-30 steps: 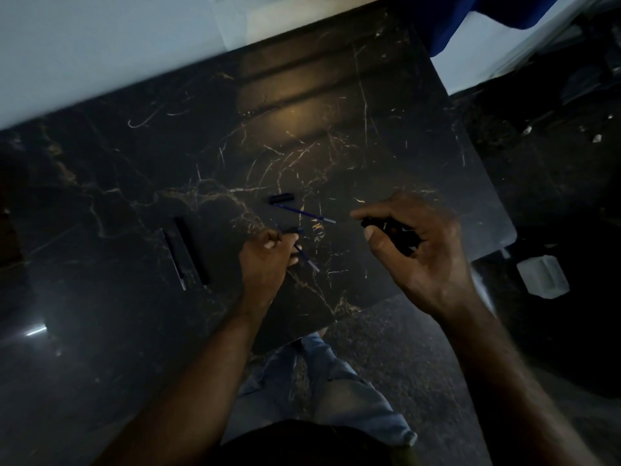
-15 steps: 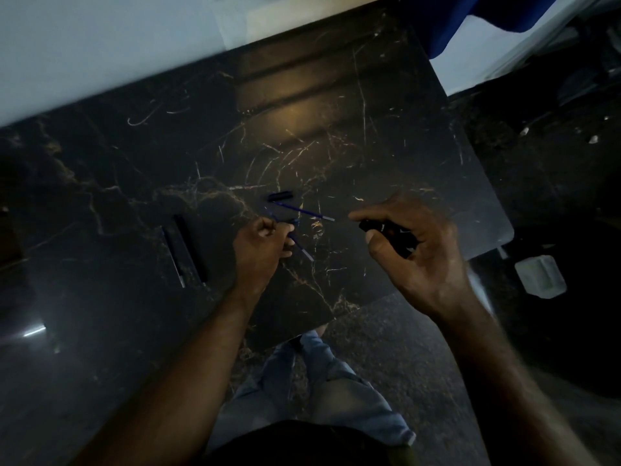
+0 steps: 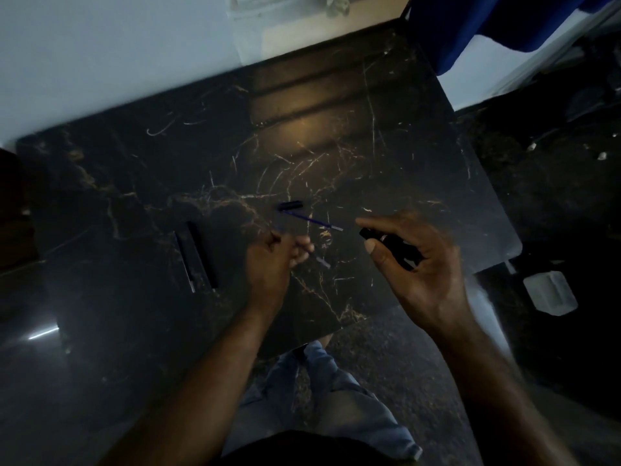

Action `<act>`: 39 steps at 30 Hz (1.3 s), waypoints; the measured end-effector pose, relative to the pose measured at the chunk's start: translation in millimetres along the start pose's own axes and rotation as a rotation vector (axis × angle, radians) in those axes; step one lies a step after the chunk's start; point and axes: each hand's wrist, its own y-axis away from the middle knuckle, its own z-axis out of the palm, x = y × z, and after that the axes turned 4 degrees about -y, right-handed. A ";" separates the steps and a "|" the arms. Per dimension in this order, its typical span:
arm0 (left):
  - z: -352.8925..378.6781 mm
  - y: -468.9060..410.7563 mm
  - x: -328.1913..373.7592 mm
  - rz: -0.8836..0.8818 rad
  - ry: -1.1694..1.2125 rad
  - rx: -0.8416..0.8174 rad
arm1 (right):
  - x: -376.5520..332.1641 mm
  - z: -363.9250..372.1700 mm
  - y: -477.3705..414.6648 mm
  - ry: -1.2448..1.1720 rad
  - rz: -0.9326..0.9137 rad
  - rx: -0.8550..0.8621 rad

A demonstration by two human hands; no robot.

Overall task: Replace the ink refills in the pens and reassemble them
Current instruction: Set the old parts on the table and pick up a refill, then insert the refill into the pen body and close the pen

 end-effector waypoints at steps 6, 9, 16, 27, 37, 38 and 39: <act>-5.5 -0.7 -39.5 -0.136 0.014 0.104 | 0.2 0.8 3.6 0.028 -0.009 -0.013; -1.7 -7.7 -34.6 -0.120 0.016 0.088 | 3.8 1.4 7.0 0.033 0.009 -0.026; -1.3 -5.9 -28.8 -0.099 -0.001 0.086 | 2.6 3.5 8.7 0.011 0.023 -0.031; 24.9 41.5 96.0 0.339 0.294 0.001 | -13.5 1.2 16.8 -0.030 0.009 0.039; 40.0 60.8 137.7 0.564 0.282 -0.045 | -38.4 -11.3 4.9 -0.118 -0.179 0.158; 39.7 61.2 138.7 0.561 0.301 -0.042 | -38.3 -11.8 6.5 -0.129 -0.179 0.165; 39.4 61.2 139.7 0.560 0.322 -0.040 | -38.1 -12.1 8.1 -0.143 -0.173 0.175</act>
